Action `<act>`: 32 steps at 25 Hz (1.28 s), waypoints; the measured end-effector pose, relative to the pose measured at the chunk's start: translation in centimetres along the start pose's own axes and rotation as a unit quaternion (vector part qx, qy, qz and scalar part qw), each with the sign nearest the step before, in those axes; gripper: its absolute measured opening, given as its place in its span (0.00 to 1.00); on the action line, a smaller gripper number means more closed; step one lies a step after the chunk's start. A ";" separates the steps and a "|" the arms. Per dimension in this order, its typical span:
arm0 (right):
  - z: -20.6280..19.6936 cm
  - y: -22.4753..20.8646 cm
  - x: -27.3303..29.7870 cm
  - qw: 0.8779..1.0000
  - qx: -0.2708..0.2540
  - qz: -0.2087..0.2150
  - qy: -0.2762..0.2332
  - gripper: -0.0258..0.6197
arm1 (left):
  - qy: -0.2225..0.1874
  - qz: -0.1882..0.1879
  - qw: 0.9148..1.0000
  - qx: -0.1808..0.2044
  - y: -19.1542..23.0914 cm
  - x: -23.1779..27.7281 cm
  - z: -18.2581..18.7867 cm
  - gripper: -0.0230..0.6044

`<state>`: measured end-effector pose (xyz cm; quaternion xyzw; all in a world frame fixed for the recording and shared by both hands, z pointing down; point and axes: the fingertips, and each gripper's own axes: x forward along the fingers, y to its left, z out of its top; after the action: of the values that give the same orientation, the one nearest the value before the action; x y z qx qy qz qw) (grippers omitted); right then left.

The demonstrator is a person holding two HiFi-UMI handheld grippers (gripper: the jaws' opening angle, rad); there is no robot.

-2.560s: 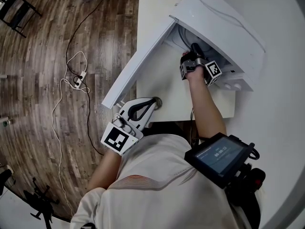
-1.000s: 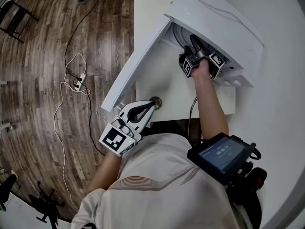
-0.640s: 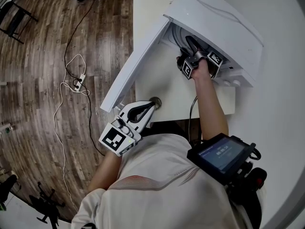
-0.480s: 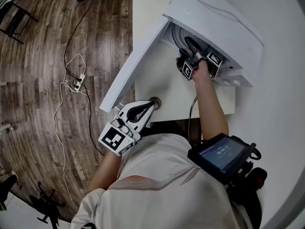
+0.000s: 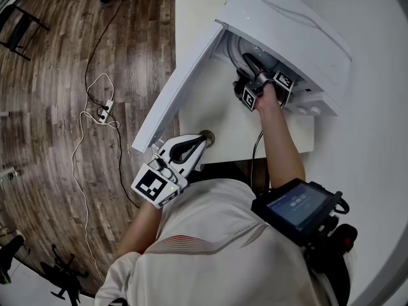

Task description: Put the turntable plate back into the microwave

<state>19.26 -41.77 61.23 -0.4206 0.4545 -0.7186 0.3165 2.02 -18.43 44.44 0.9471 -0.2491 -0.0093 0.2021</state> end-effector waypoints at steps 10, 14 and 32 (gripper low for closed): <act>-2.8 -1.5 -0.8 0.998 -0.025 0.015 0.060 0.52 | -0.001 -0.005 1.000 -0.003 -0.1 -0.1 0.1 0.05; -5.3 -3.1 -3.1 0.994 -0.064 0.025 0.089 0.52 | 0.003 -0.018 1.000 0.005 -0.3 -0.4 -0.1 0.05; -16.5 6.4 -22.5 0.910 -0.355 0.165 -0.138 0.05 | 0.010 -0.148 0.986 0.073 -5.4 -8.8 2.2 0.05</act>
<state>15.01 -19.00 44.39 -0.5193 0.6944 -0.3819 0.3199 -3.41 -10.84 39.58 0.9859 -0.1038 -0.0109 0.1310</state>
